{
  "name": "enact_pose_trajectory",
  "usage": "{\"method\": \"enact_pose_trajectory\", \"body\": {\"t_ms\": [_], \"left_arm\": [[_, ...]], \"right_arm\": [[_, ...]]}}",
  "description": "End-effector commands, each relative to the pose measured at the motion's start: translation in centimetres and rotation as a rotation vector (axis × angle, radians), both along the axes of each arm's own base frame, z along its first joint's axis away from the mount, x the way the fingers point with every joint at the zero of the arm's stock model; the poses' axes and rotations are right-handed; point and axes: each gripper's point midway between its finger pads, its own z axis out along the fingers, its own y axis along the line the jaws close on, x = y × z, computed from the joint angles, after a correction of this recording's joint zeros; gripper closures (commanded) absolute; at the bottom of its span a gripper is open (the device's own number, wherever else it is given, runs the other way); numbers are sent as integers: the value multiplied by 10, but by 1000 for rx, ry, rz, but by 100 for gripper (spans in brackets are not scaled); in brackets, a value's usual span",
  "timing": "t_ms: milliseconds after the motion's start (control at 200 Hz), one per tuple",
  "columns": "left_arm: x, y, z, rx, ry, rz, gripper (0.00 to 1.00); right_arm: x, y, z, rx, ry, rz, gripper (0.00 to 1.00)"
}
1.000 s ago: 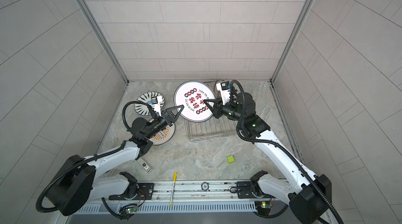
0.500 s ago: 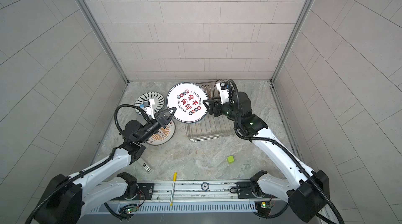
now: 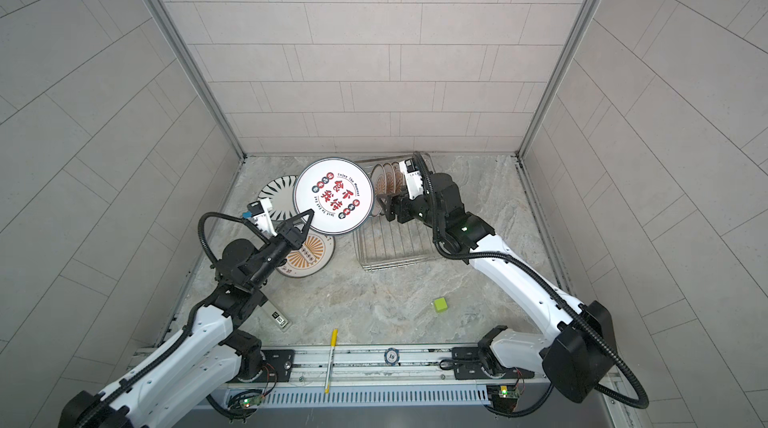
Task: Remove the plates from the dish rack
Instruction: 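Lower the red-text plate onto the sunburst plate with the left gripper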
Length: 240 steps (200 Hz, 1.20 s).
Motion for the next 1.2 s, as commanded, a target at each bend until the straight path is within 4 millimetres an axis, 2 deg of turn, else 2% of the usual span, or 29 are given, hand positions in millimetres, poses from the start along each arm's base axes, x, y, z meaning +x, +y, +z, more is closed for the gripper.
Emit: {"method": "enact_pose_trajectory", "body": {"t_ms": [0, 185, 265, 285, 375, 435, 455, 500, 646, 916, 1196], "left_arm": [[1, 35, -7, -36, 56, 175, 100], [-9, 74, -30, -95, 145, 364, 100], [-15, 86, -32, -173, 154, 411, 100], [-16, 88, -44, -175, 181, 423, 100], [-24, 99, -55, -193, 235, 479, 100], [-29, 109, -74, -183, 312, 538, 100], [-30, 110, -66, -193, 312, 546, 100], [-33, 114, -74, -186, 367, 575, 100], [-36, 113, -96, -166, 509, 595, 100], [-35, 107, -135, -195, 646, 609, 100], [-36, 106, -157, -193, 702, 620, 100]], "right_arm": [[-7, 24, 1, -87, -52, 68, 14], [-18, 73, -9, -194, -71, 184, 14], [-15, 84, -15, -233, -63, 175, 14], [-14, 86, -17, -242, -60, 174, 14], [-12, 98, -25, -260, -49, 190, 14], [-10, 104, -30, -268, -38, 200, 13], [-10, 107, -31, -272, -33, 203, 14], [-8, 111, -35, -279, -22, 208, 13], [-8, 128, -43, -299, -4, 244, 14], [-7, 152, -68, -356, 40, 295, 15], [-4, 162, -84, -388, 70, 311, 15]]}}
